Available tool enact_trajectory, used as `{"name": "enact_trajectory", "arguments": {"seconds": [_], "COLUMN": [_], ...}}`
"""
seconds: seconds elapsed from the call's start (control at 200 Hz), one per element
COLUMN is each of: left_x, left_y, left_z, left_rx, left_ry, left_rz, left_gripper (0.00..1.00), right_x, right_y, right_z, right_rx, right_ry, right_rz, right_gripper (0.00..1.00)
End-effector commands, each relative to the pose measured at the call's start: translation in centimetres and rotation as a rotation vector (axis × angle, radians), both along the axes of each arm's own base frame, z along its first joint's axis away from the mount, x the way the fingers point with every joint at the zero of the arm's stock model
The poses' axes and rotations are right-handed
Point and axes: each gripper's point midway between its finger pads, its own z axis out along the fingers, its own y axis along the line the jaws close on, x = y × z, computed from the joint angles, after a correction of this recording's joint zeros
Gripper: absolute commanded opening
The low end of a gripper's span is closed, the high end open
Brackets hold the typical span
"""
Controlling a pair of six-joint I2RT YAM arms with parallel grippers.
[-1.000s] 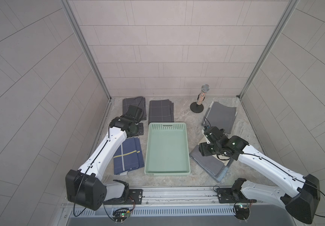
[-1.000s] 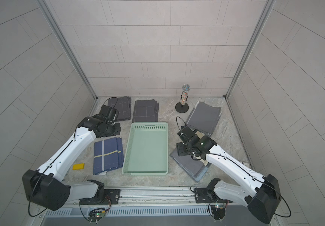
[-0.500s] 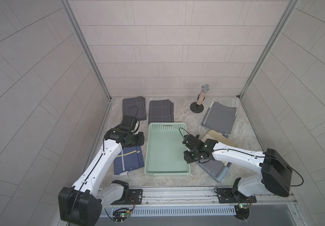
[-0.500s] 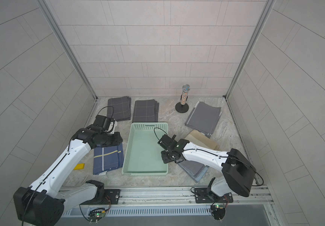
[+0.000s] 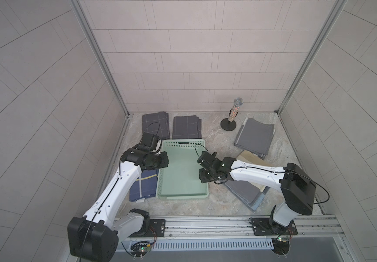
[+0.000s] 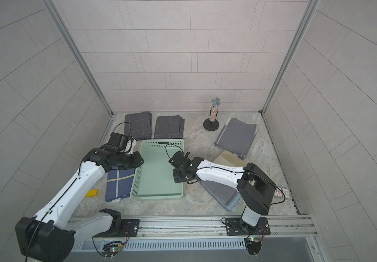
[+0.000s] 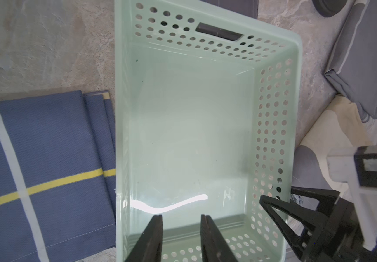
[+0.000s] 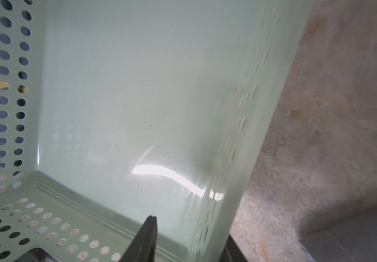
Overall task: Put the folded pillowcase in the basket
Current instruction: Move the basket to the center of the board, then move the pillowcase to the center of the board.
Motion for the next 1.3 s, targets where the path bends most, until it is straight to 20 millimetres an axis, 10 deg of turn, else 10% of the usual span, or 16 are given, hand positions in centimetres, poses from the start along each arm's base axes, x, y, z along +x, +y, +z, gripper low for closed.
{"name": "enact_trajectory", "arguments": {"seconds": [0.0, 0.27, 0.395, 0.53, 0.856, 1.096, 1.291], "left_x": [0.4, 0.6, 0.5, 0.3, 0.1, 0.8, 0.6], "left_y": [-0.7, -5.9, -9.4, -13.1, -17.9, -18.9, -20.9], "left_z": [2.1, 4.5, 4.5, 4.2, 4.9, 4.3, 3.2], "left_rx": [-0.021, -0.009, -0.012, -0.033, -0.050, -0.036, 0.010], "left_ry": [-0.046, -0.112, -0.129, -0.129, -0.141, -0.133, -0.137], "left_rz": [-0.017, -0.120, -0.172, -0.223, -0.294, -0.307, -0.365], "left_gripper": [0.41, 0.53, 0.51, 0.20, 0.23, 0.24, 0.24], "right_x": [-0.3, -1.2, 0.2, 2.1, 4.8, 0.1, -3.7], "right_y": [-1.9, -12.7, -20.8, -25.4, -22.3, -15.6, -20.0], "right_z": [1.0, 2.9, 1.4, 0.5, -6.4, -8.6, -7.2], "right_rx": [-0.049, -0.220, -0.243, -0.237, -0.182, -0.096, -0.192], "right_ry": [-0.032, -0.136, -0.071, -0.035, 0.172, 0.215, 0.149], "right_rz": [-0.035, -0.169, -0.331, -0.457, -0.417, -0.244, -0.271], "right_gripper": [0.50, 0.58, 0.01, 0.00, 0.00, 0.00, 0.00]}}
